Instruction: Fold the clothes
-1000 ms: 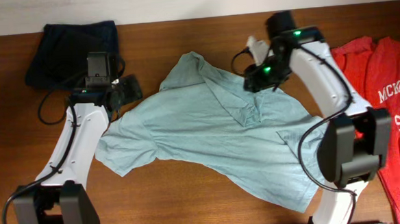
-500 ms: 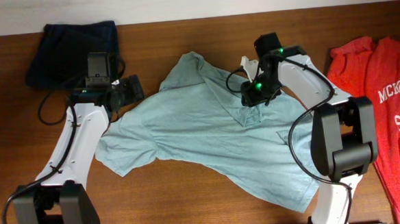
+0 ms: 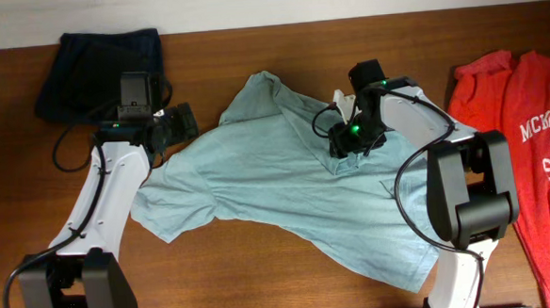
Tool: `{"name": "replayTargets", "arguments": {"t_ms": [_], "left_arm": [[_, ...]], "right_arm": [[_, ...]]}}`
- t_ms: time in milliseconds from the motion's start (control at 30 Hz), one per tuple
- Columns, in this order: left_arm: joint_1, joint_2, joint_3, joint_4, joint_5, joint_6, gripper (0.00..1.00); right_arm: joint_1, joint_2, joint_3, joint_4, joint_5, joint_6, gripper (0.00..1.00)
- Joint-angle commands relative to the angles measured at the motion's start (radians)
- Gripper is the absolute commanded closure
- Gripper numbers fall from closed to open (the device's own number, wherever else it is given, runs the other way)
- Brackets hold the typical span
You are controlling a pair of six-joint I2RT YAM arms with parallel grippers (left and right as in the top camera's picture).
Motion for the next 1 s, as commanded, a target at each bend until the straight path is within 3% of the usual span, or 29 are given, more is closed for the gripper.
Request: {"name": "replayTargets", "arguments": {"t_ms": [0, 67, 233, 467, 733, 967], "left_arm": [[0.001, -0.004, 0.005, -0.001, 0.007, 0.002, 0.01], [0.001, -0.004, 0.005, -0.001, 0.007, 0.002, 0.01], [0.001, -0.004, 0.005, -0.001, 0.007, 0.002, 0.01], [0.001, -0.004, 0.005, -0.001, 0.007, 0.002, 0.01], [0.001, -0.004, 0.005, -0.001, 0.007, 0.002, 0.01], [0.001, -0.004, 0.005, -0.001, 0.007, 0.002, 0.01]], "right_arm": [[-0.002, 0.002, -0.007, 0.011, 0.009, 0.035, 0.37], [-0.002, 0.002, -0.007, 0.012, 0.009, 0.035, 0.38], [-0.002, 0.002, -0.007, 0.019, 0.008, 0.061, 0.61], [-0.003, 0.001, 0.005, 0.046, 0.008, 0.076, 0.72], [-0.002, -0.001, 0.187, 0.016, 0.009, 0.075, 0.96], [-0.003, -0.001, 0.313, -0.020, 0.018, 0.021, 0.96]]}}
